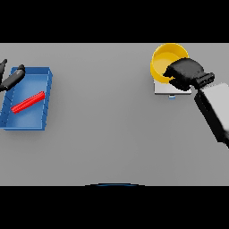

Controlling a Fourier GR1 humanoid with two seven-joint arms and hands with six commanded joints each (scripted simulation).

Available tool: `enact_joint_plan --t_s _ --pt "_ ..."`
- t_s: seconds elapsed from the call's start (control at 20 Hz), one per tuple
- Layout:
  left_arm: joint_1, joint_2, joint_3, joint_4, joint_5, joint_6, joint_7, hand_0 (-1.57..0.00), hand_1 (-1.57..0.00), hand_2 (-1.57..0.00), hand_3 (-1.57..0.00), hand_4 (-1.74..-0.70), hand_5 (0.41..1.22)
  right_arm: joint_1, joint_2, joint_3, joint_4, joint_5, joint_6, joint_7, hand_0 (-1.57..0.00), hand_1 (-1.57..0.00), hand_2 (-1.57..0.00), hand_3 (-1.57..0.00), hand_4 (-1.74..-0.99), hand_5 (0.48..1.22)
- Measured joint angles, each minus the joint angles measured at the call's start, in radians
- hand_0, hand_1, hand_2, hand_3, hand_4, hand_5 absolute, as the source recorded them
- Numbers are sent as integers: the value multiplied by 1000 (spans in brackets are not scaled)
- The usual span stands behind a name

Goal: Pick up the red beaker and tilt it to pour out 1 green nut into yellow bowl. Pick up the yellow bowl and place it on the metallic measuring scale.

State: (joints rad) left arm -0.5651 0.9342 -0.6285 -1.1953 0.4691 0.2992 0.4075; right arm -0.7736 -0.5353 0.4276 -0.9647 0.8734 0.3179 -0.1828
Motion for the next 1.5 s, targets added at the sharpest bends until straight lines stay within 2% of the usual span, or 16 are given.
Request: enact_joint_plan --t_s 0.05,0.2,0.4,0.45,0.5,0.6,0.7,0.75,0.8,0.85,0.9,1.05,1.25,1.35,1.45,1.5 --pt "4 5 2 -4 1 2 1 1 1 1 1 -720 720 3 -4 -6 32 1 -18 -21 -1571 -1571 -1487 -1195 -1741 1221" --pt "-3 -10 4 7 2 9 -1 1 1 1 1 -726 713 -20 17 -18 126 10 -49 -9 -1571 -1571 -1451 -1295 -1741 1221" --pt "1 -2 -2 2 -5 10 9 1 1 1 1 -726 710 -41 39 -37 225 -4 -65 -40 -1562 -1571 -1405 -1374 -1741 1221" --pt "-1 -1 -3 -5 -3 10 15 1 1 1 1 -729 714 -45 52 -43 238 -13 -62 -33 -1548 -1571 -1393 -1407 -1741 1221" --pt "4 -1 1 -8 3 8 4 1 1 1 1 -729 713 -53 55 -49 259 -17 -62 -51 -1528 -1571 -1382 -1440 -1741 1221" --pt "2 2 -2 -16 -2 13 13 1 1 1 1 -727 712 -57 58 -57 281 -20 -55 -31 -1417 -1571 -1363 -1487 -1741 1221" --pt "-3 -1 -3 -7 -9 22 20 1 1 1 1 -727 715 -63 69 -55 309 -18 -60 -45 -1397 -1571 -1385 -1363 -1741 1221" --pt "0 2 -2 -11 -3 16 23 1 1 1 1 -729 717 -59 58 -51 303 -18 -42 -54 -1332 -1459 -1423 -1198 -1741 1221" --pt "-1 -8 -6 -6 -6 17 19 1 1 1 1 -730 720 -59 65 -54 299 -22 -34 -38 -1128 -1322 -1330 -1057 -1701 1221" --pt "5 -6 -1 2 -1 8 6 1 1 1 1 -732 723 -64 60 -63 307 -27 -34 -62 -902 -1150 -1186 -937 -1660 1143" --pt "0 -9 -1 6 -3 5 -3 1 1 1 1 -733 728 -67 59 -66 311 -31 -24 -56 -721 -980 -1042 -833 -1619 1072" --pt "1 -9 -1 -1 0 4 -2 1 1 1 1 -727 717 -66 59 -69 323 -31 -9 -26 -369 -582 -693 -613 -1539 933" --pt "-3 -16 -4 9 -4 8 6 1 1 1 1 -722 703 -79 50 -45 332 -8 -17 -72 -150 -243 -375 -449 -1469 842" --pt "-10 -19 -6 7 -6 12 15 1 1 1 1 -722 699 -83 55 -41 332 -7 -9 -73 -96 -155 -251 -378 -1442 814" --pt "-2 -20 -2 9 -2 12 2 1 1 1 1 -719 696 -83 54 -44 337 -9 17 -38 -61 -99 -161 -323 -1422 785" --pt "-2 -18 -3 13 -7 13 -2 1 1 1 1 -720 694 -78 50 -45 345 -8 9 -46 -49 -79 -129 -297 -1412 771"
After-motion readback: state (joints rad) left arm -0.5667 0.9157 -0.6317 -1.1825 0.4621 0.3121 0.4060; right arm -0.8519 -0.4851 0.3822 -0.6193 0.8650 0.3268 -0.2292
